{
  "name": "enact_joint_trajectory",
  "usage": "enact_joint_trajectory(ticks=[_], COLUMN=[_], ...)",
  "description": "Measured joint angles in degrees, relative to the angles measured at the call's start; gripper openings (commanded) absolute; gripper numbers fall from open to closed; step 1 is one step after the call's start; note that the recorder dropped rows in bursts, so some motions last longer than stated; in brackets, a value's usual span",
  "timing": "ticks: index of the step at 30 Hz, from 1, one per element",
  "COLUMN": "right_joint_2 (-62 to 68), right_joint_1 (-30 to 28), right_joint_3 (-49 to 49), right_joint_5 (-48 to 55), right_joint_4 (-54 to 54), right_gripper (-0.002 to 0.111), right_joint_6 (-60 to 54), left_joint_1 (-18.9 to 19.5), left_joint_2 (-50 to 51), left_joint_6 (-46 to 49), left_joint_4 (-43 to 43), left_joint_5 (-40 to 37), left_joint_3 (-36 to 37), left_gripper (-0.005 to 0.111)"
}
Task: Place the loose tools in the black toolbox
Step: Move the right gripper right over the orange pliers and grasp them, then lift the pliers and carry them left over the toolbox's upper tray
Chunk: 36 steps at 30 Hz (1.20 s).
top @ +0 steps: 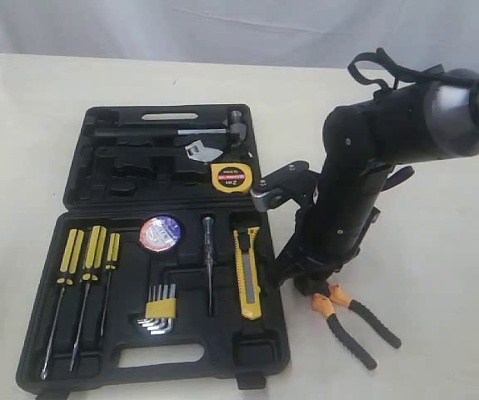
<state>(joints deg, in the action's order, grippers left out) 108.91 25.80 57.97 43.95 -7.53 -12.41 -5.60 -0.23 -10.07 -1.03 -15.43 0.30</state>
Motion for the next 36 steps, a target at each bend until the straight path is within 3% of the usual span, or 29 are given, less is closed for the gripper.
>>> enact_joint_trajectory(ticks=[1, 6, 25, 32, 36], right_joint_2=[0.0, 0.0, -10.0, -13.6, -15.1], right_joint_1=[0.0, 0.0, 0.0, 0.0, 0.0], right_joint_3=[0.0, 0.0, 5.1, 10.5, 15.3], right_joint_5=[0.0, 0.1, 8.5, 9.9, 5.8], right_joint_4=[0.7, 9.7, 16.7, 17.2, 10.8], right_gripper=[-0.001, -0.001, -0.001, -0.001, -0.001], right_joint_6=[0.2, 4.9, 5.2, 2.7, -4.4], left_joint_1=[0.0, 0.0, 0.0, 0.0, 0.0], left_joint_2=[0.0, 0.0, 0.0, 0.0, 0.0], left_joint_6=[0.0, 0.0, 0.0, 0.0, 0.0], left_joint_4=[0.0, 0.0, 0.0, 0.0, 0.0], left_joint_5=[0.0, 0.0, 0.0, 0.0, 0.0], left_joint_3=[0.0, 0.0, 0.0, 0.0, 0.0], left_gripper=[0.0, 0.0, 0.0, 0.0, 0.0])
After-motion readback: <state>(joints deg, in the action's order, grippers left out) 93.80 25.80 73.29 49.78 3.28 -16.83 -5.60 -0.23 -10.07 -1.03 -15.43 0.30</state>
